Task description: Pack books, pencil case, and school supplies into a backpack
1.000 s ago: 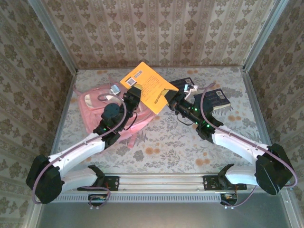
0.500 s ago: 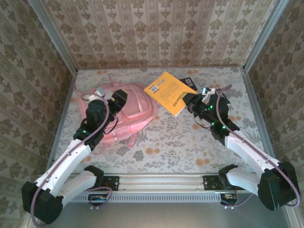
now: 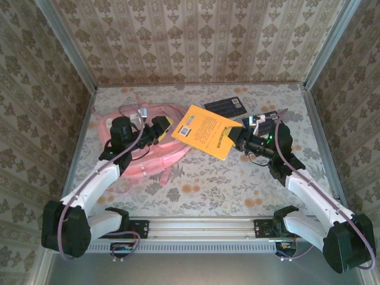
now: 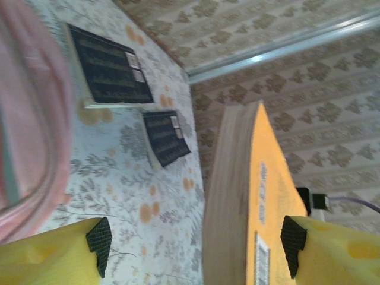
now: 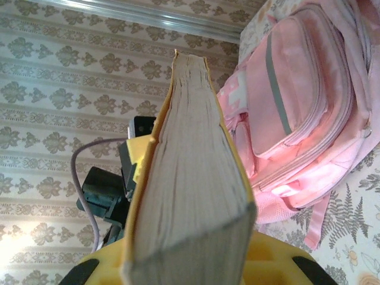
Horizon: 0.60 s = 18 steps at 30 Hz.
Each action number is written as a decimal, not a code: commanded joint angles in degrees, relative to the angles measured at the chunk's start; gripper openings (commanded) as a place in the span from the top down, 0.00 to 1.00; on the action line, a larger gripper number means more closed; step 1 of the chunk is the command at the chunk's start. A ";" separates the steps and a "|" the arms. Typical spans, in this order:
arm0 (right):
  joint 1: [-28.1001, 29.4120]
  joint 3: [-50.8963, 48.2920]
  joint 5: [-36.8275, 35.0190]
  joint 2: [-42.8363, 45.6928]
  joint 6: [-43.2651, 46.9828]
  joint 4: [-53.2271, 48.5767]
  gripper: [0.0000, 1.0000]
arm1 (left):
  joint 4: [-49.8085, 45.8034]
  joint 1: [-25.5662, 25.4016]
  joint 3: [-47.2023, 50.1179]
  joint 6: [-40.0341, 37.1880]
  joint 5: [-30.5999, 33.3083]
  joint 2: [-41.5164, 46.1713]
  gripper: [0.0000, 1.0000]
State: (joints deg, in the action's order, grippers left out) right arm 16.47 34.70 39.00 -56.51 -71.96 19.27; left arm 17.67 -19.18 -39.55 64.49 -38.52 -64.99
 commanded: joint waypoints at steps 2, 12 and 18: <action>-0.27 -0.74 2.75 1.23 -0.80 5.01 1.00 | 10.95 -2.16 0.27 4.34 -5.79 -2.03 0.25; -0.38 -0.08 1.63 0.18 -2.17 6.61 1.00 | 13.91 -6.57 0.91 4.90 -4.29 -5.23 0.35; -0.46 0.05 1.19 -0.75 -2.85 7.67 1.00 | 14.34 -6.58 1.00 5.17 -4.06 -6.41 0.38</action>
State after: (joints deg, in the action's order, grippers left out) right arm 16.03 33.63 39.51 -57.04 -73.69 19.92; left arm 28.97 -24.47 -38.76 68.75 -40.27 -70.78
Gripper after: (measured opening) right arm 0.181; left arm 0.622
